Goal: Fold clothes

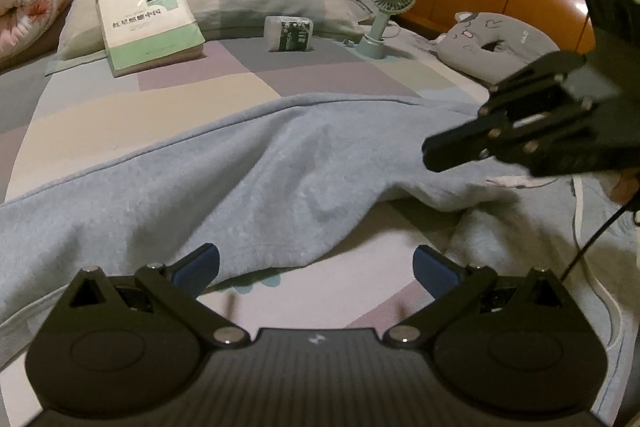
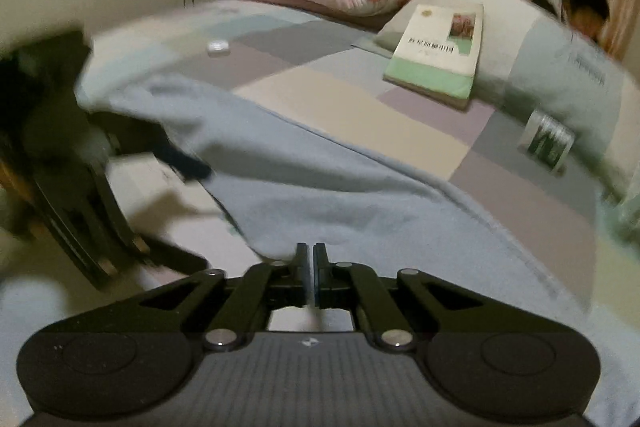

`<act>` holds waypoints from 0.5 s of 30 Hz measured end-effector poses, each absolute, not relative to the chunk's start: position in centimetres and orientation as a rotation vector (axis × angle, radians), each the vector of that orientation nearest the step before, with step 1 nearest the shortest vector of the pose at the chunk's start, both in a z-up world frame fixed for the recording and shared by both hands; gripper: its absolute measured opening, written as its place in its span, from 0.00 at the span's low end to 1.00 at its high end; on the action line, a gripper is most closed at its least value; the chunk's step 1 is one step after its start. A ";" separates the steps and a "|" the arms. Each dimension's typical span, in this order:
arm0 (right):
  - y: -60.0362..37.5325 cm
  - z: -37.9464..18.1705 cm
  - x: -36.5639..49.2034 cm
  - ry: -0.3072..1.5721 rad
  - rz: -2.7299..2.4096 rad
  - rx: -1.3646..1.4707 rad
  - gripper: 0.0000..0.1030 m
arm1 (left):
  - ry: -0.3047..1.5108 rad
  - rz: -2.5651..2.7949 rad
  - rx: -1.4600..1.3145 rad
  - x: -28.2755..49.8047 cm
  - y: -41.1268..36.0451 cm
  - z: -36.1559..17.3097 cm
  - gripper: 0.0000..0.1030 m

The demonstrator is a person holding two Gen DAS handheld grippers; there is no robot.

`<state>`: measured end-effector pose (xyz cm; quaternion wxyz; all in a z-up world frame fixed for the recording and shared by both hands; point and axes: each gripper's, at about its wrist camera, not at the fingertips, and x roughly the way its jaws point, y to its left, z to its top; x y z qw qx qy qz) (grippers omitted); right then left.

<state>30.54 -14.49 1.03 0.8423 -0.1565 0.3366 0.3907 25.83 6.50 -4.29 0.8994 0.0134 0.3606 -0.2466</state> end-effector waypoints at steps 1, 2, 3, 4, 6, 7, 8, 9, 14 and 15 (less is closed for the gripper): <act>-14.6 1.3 30.3 0.705 0.817 -0.329 0.10 | 0.746 -0.510 0.031 25.8 6.5 -4.3 0.99; -14.8 1.6 30.2 0.698 0.808 -0.328 0.10 | 0.746 -0.509 0.032 25.8 6.4 -4.3 0.99; -14.8 1.7 30.0 0.697 0.793 -0.337 0.10 | 0.747 -0.510 0.030 25.8 6.4 -4.2 0.99; -14.9 1.7 29.8 0.700 0.776 -0.347 0.10 | 0.746 -0.512 0.028 25.8 6.4 -4.2 0.99; -15.4 1.4 29.3 0.713 0.755 -0.360 0.10 | 0.742 -0.515 0.027 25.7 6.4 -4.1 0.99; -15.7 1.0 29.0 0.724 0.739 -0.372 0.10 | 0.742 -0.516 0.026 25.7 6.4 -4.1 0.99; -15.9 0.4 28.8 0.738 0.714 -0.387 0.10 | 0.742 -0.516 0.027 25.7 6.4 -4.1 0.99; -16.1 -0.3 28.8 0.760 0.682 -0.396 0.10 | 0.743 -0.515 0.029 25.7 6.3 -4.1 0.99; -17.4 -4.1 29.1 0.926 0.651 -0.331 0.11 | 0.749 -0.521 0.033 25.7 6.2 -4.3 0.99; -17.5 -4.5 29.0 0.937 0.653 -0.327 0.12 | 0.751 -0.521 0.035 25.7 6.1 -4.3 0.99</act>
